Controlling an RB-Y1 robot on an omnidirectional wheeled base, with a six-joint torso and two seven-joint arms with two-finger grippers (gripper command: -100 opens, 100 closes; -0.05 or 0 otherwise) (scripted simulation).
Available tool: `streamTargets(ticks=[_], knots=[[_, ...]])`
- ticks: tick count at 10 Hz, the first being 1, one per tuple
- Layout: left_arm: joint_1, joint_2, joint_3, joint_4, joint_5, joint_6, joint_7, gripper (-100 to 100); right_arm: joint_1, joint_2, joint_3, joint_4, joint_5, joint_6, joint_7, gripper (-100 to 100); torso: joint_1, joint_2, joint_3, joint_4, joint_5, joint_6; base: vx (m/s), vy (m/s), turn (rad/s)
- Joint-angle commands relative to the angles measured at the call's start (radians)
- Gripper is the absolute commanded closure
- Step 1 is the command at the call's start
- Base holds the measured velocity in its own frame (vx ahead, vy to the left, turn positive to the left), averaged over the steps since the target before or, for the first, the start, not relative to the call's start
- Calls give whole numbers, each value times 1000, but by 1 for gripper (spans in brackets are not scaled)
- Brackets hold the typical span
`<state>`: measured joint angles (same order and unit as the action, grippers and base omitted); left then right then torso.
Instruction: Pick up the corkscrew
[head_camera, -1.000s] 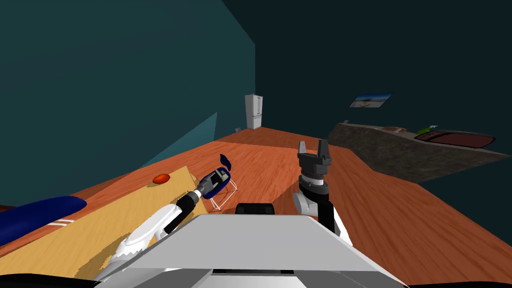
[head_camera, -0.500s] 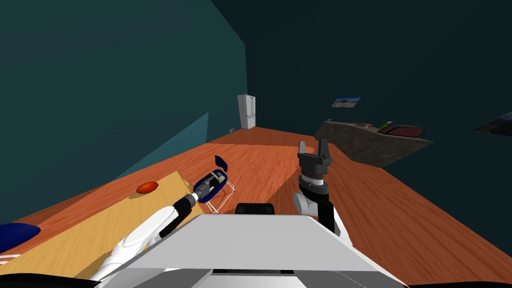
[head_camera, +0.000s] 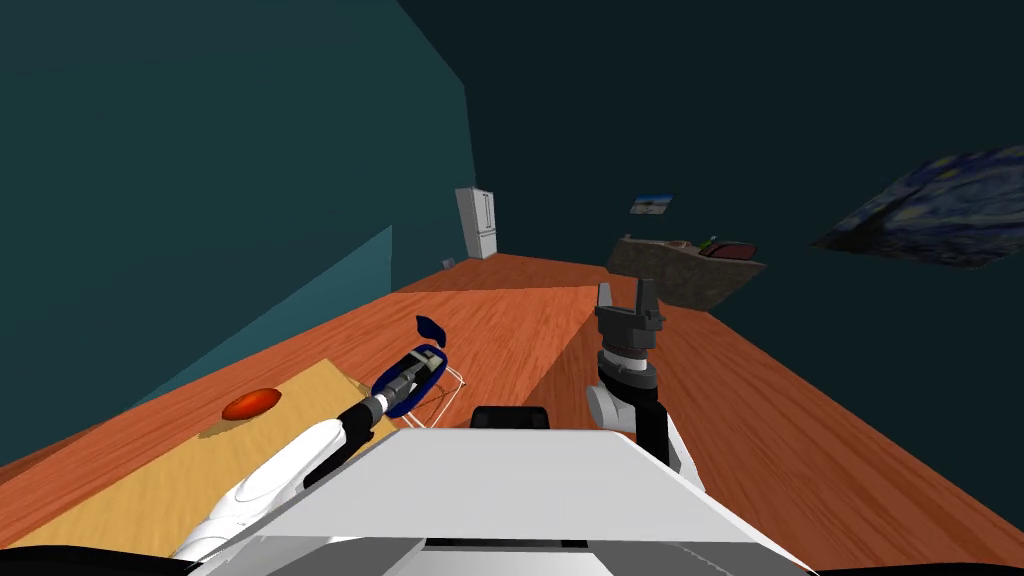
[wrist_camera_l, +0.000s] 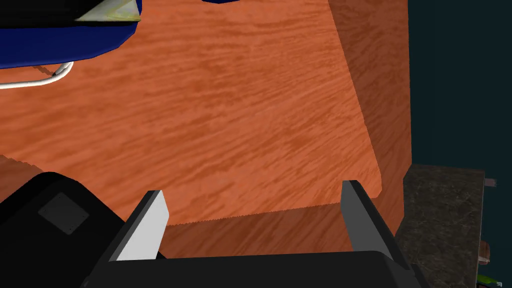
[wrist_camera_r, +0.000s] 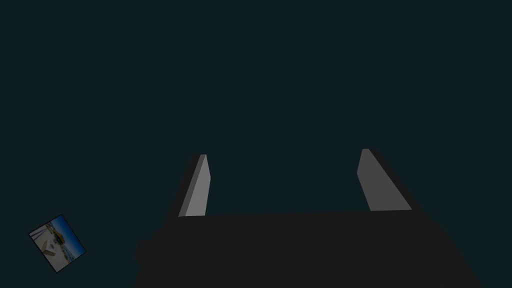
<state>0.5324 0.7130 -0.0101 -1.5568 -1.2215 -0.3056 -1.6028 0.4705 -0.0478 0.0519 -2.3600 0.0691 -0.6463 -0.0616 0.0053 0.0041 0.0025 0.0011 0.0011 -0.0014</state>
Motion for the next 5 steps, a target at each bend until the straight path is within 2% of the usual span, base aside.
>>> streamTargets(ticks=[1,2,3,4,5], knots=[[1,10,-5,18,-41,2,-50,-100,0,0,0,0,0,0,0,0,0,0,0,0,0,0,-90,48,-213],[1,10,-5,18,-41,2,-60,-100,0,0,0,0,0,0,0,0,0,0,0,0,0,-1,-42,22,15],[5,30,-9,55,-88,-1,-97,-100,0,0,0,0,0,0,0,0,-1,-2,-1,0,0,-2,-70,17,-343],[5,30,-9,55,-94,-1,-121,-100,0,0,0,0,0,0,0,0,-1,-1,-1,0,0,0,-70,34,-232],[5,30,-9,55,-94,-1,-130,-100,0,0,0,0,0,0,0,0,-1,-1,-1,0,0,-1,-30,22,19]])
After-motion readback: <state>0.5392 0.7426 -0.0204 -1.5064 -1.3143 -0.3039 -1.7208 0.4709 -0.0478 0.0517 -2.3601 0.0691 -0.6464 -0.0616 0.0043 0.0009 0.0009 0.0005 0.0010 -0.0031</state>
